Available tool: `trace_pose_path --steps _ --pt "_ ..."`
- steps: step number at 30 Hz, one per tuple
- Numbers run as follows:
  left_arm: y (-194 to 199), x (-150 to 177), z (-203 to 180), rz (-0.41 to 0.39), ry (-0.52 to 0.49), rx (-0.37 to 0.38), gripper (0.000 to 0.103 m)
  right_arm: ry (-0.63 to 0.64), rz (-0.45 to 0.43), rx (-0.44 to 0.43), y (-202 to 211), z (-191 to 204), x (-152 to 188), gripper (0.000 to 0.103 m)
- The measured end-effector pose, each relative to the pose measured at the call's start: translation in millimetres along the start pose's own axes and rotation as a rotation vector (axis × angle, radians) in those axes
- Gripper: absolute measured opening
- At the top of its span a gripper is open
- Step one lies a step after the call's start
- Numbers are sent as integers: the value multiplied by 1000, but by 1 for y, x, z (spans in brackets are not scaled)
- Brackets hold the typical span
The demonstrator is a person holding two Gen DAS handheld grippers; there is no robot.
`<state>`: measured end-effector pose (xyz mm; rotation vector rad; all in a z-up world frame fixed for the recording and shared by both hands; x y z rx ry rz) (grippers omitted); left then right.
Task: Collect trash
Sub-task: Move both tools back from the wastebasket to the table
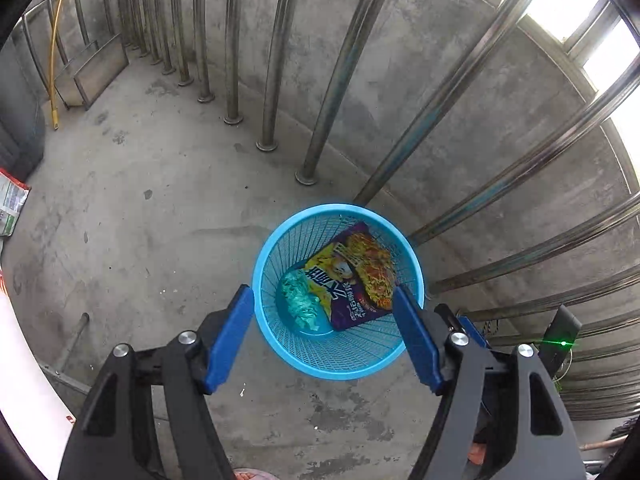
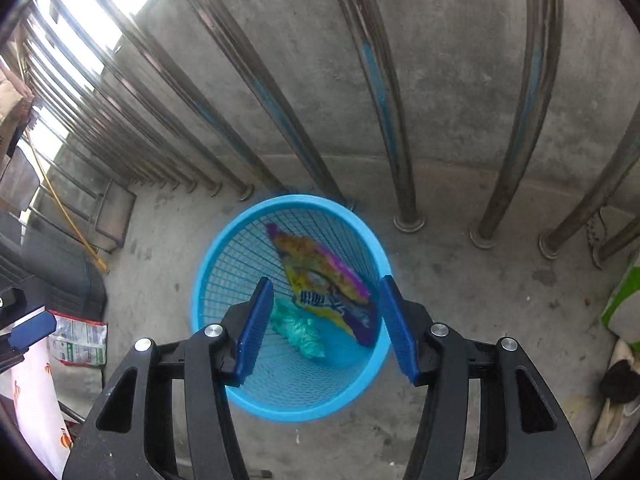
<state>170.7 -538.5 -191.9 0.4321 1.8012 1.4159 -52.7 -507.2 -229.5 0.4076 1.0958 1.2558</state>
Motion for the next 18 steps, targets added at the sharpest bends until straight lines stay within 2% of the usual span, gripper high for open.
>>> trace_pose_path --steps 4,9,12,18 --pt "25 0 -1 -70 -24 -4 70 2 -18 -11 15 6 -5 53" --pt "78 5 0 -185 -36 4 70 54 -104 -59 43 30 -17 54" --pt "119 15 8 -266 -17 13 71 113 -170 -93 76 58 -28 62" --pt "200 56 31 -412 -11 45 80 254 -273 -137 136 122 -36 85"
Point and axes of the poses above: each gripper's, at about its wrist camera, not at the fingertips, and y roughly against the way its jaws point, z to its left, x to its underside, the point moved 6 cm from there along -y, roughly the way its jaws point, and after that the axes turned 10 degrees about -x, right-handed, at the moved point
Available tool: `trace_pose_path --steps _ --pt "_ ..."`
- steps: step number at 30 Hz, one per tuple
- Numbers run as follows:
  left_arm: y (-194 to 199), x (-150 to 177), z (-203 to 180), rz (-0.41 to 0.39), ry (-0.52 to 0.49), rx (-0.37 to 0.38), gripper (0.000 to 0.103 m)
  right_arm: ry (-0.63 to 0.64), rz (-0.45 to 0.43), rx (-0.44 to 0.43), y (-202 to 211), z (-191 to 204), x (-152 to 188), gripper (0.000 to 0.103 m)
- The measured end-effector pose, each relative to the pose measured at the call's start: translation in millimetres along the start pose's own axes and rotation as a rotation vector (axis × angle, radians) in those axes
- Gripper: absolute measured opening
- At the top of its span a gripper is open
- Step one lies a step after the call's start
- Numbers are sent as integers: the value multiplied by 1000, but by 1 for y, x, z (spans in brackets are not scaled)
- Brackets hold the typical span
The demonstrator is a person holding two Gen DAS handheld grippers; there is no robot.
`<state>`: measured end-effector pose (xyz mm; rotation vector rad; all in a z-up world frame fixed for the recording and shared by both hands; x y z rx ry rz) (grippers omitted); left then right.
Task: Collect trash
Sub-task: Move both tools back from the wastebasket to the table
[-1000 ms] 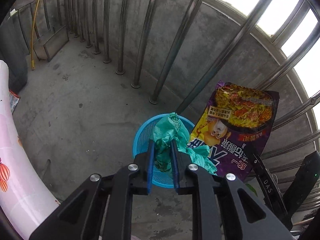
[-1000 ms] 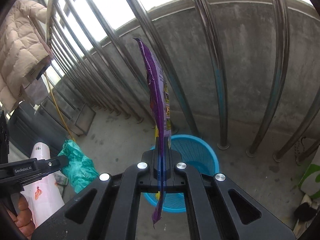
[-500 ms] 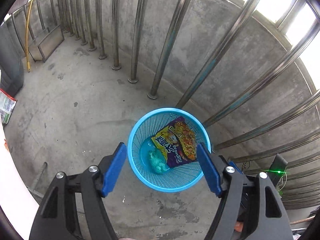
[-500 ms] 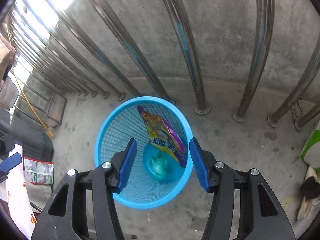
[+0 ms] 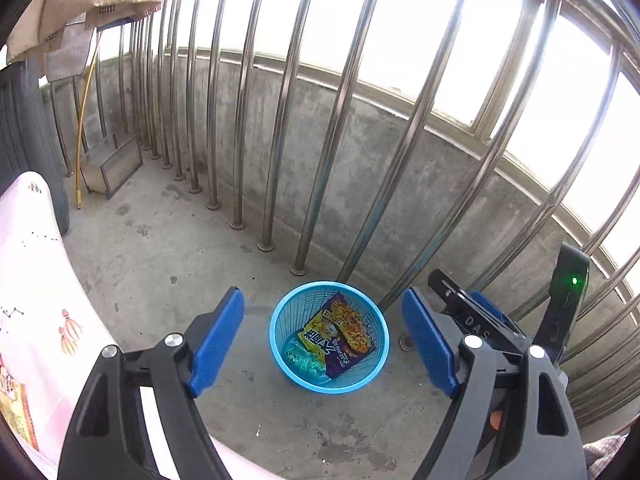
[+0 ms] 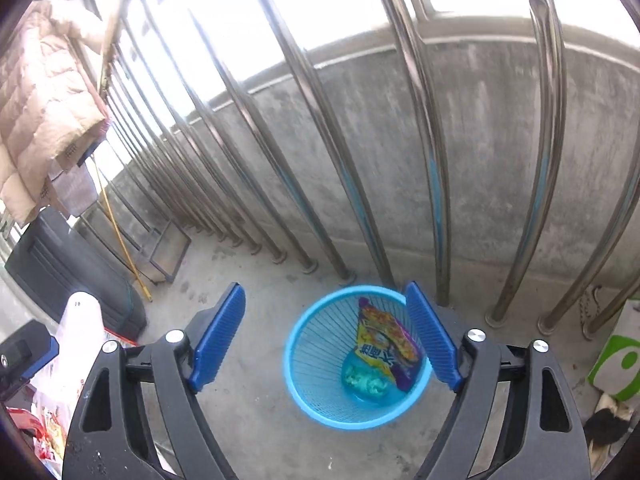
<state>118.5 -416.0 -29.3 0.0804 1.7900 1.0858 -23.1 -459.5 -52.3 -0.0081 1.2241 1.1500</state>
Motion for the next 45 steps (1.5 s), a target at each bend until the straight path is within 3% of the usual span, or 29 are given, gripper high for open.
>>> trace_pose_path --steps 3,8,15,22,27,33,45 --pt "45 8 18 -59 18 1 83 100 -9 -33 17 35 -9 95" --pt "112 26 70 -149 111 -80 89 226 80 -71 22 74 3 95" --pt "191 70 150 -264 266 -255 96 473 139 -77 35 139 37 95" --pt "244 106 210 -306 439 -371 96 672 105 -159 60 217 58 95" --pt "266 122 234 -327 479 -422 96 679 98 -303 77 255 69 95" --pt "280 144 256 -331 515 -457 96 635 207 -473 76 287 92 95" --pt "287 176 297 -307 604 -474 96 545 384 -535 69 317 131 95"
Point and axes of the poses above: each gripper's, at about its wrist camera, not at the fingertips, and y roughly against the way its jaws point, z to its left, x to its underside, the point moved 6 cm from there along -y, roughly the way its jaws point, and after that the axes turned 10 degrees about -x, right-handed, at the moved point
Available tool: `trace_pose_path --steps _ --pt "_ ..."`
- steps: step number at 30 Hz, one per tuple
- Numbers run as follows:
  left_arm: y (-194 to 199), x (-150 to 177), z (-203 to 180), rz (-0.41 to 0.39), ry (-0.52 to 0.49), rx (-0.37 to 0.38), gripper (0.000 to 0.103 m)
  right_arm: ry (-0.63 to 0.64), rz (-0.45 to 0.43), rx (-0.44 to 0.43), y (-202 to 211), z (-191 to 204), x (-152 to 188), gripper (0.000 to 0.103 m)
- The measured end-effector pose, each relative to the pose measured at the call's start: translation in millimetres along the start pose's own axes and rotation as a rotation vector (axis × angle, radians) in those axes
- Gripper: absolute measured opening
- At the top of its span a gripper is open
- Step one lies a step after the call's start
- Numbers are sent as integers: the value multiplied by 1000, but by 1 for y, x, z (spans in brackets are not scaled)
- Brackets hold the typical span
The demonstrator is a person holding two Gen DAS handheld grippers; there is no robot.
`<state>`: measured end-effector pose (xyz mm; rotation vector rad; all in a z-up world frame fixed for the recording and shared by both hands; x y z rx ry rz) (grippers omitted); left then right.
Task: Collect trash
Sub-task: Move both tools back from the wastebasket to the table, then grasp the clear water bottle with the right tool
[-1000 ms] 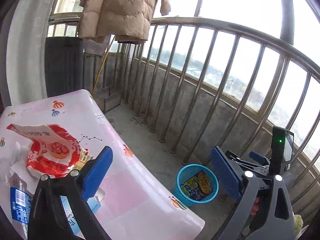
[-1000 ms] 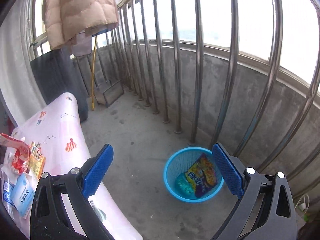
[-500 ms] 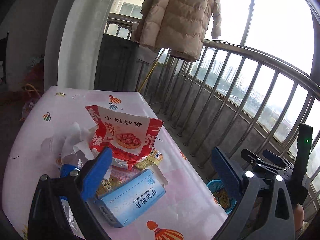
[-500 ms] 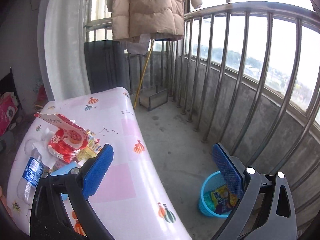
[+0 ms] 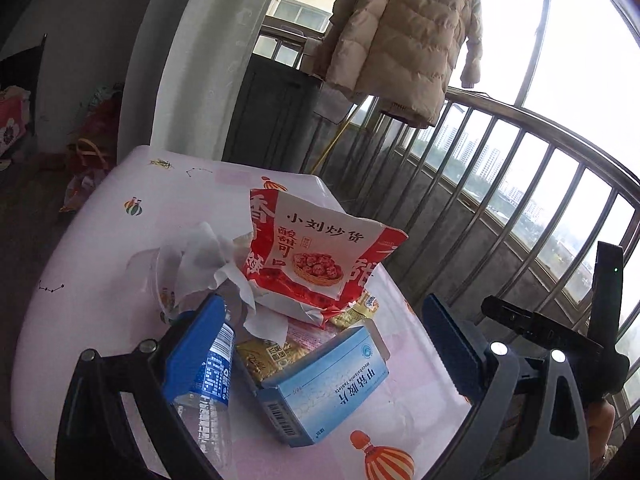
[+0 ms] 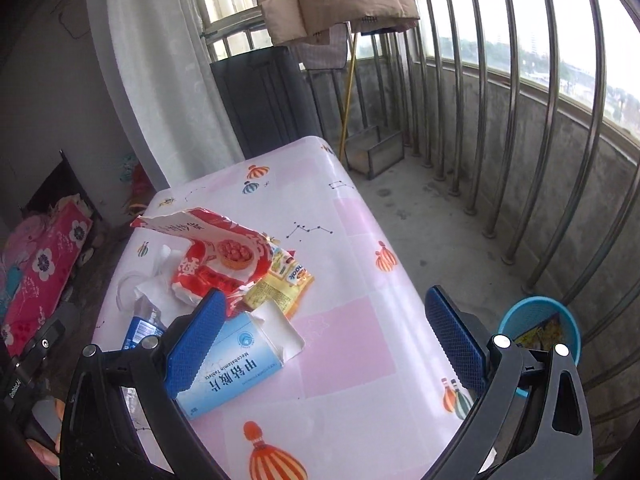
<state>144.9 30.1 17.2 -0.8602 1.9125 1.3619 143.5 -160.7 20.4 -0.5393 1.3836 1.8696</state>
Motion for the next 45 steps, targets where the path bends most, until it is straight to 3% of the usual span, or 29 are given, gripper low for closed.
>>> trace_pose_path --steps 21,40,45 --pt "-10 3 10 21 31 9 96 -99 89 -85 -16 5 5 95" --pt "0 17 -9 17 -39 39 96 -207 131 -179 -16 -12 13 95" --pt "9 35 -4 18 -88 53 87 -245 149 -216 -17 -20 25 93"
Point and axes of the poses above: each gripper's, at about its wrist camera, not at the fingertips, and y roughly against the way its jaws point, z to its left, x to its underside, the point moved 6 cm from there along -y, roughly the way its jaws point, and after that the axes turned 10 degrees about -x, right-handed, at the moved point
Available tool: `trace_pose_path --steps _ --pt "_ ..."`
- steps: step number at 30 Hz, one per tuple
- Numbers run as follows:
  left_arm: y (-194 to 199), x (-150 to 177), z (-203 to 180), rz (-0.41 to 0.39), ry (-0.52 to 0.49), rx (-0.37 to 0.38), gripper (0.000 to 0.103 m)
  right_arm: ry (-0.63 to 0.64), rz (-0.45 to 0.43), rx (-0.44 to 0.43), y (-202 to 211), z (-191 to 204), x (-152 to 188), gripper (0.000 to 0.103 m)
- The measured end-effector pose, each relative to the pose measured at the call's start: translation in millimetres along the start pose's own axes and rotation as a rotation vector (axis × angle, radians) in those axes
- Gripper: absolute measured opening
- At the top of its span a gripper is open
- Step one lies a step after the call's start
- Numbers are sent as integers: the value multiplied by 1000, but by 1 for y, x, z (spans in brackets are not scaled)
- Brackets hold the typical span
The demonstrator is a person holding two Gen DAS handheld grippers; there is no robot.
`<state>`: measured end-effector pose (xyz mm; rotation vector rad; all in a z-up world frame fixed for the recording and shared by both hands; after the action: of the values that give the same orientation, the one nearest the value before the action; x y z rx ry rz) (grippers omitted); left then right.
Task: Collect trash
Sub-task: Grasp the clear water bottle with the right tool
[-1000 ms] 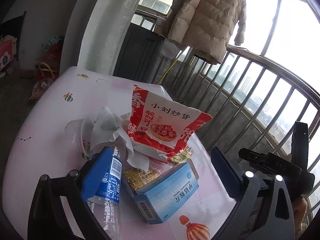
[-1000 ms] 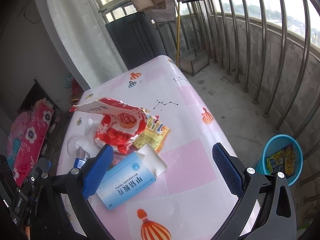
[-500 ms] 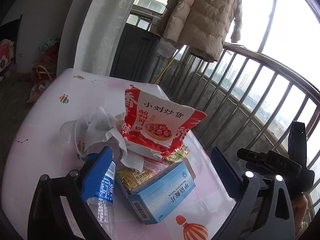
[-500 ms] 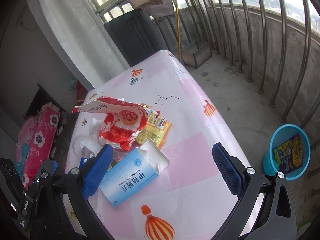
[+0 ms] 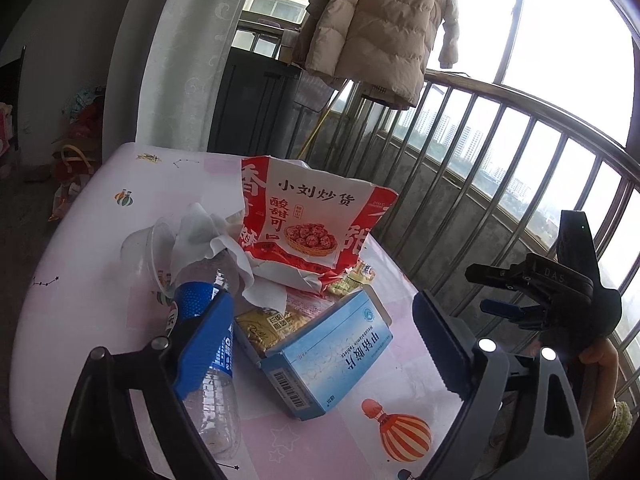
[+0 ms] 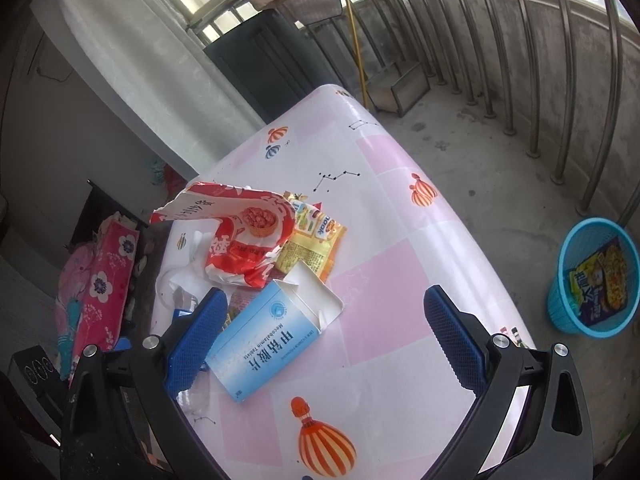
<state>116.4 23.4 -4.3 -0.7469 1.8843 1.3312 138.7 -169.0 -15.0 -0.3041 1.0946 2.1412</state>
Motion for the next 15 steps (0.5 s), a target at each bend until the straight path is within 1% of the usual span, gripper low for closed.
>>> trace_pose_path --steps 2,3,5,6,8,11,15 --pt "-4 9 2 25 -18 -15 78 -42 23 -35 -7 -9 6 90" --pt "-8 12 2 43 -25 -19 75 -67 37 -53 -12 -13 9 89" --pt "-19 18 3 89 -25 -24 64 -115 74 -95 -23 -22 16 82" --pt "-25 20 3 112 -19 -23 61 -138 94 -120 -29 -25 20 81" --pt "-38 22 2 157 -2 -27 51 -180 138 -164 -42 -29 26 74" --pt "-58 23 -1 217 8 -60 45 -218 192 -215 -58 -30 34 68" --pt "-81 27 -8 292 -11 -76 45 -244 243 -272 -75 -27 41 62"
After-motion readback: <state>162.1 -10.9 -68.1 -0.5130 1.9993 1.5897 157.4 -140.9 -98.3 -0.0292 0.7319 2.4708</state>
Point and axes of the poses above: each gripper's, at about its wrist camera, not at the fingertips, and y roughly against the way its jaws point, z to its left, x to its underside, the point moved 6 cm from there along -y, roughly the way its jaws point, and after that the axes turned 10 degrees about -x, right-handed, at the moved point
